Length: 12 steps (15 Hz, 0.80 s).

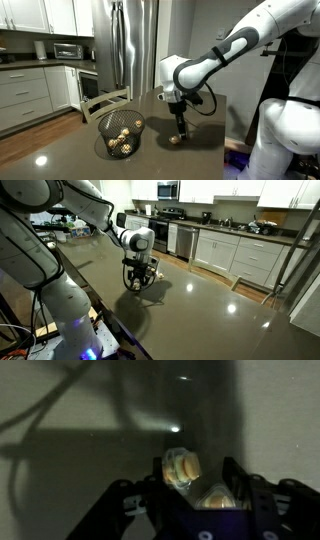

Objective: Pick up the all candy from the table and put them in the black basket.

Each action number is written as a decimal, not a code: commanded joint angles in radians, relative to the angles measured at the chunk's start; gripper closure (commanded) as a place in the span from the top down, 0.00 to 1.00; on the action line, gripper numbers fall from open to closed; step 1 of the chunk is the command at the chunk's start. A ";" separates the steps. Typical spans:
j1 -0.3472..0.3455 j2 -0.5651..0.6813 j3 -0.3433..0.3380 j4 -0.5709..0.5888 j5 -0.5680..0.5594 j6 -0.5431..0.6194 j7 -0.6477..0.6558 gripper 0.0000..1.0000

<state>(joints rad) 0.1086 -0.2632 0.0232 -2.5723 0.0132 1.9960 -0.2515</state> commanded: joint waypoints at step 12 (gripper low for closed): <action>-0.009 -0.033 -0.009 -0.002 0.002 -0.021 -0.025 0.08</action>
<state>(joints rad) 0.1077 -0.2751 0.0179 -2.5806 0.0131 2.0070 -0.2518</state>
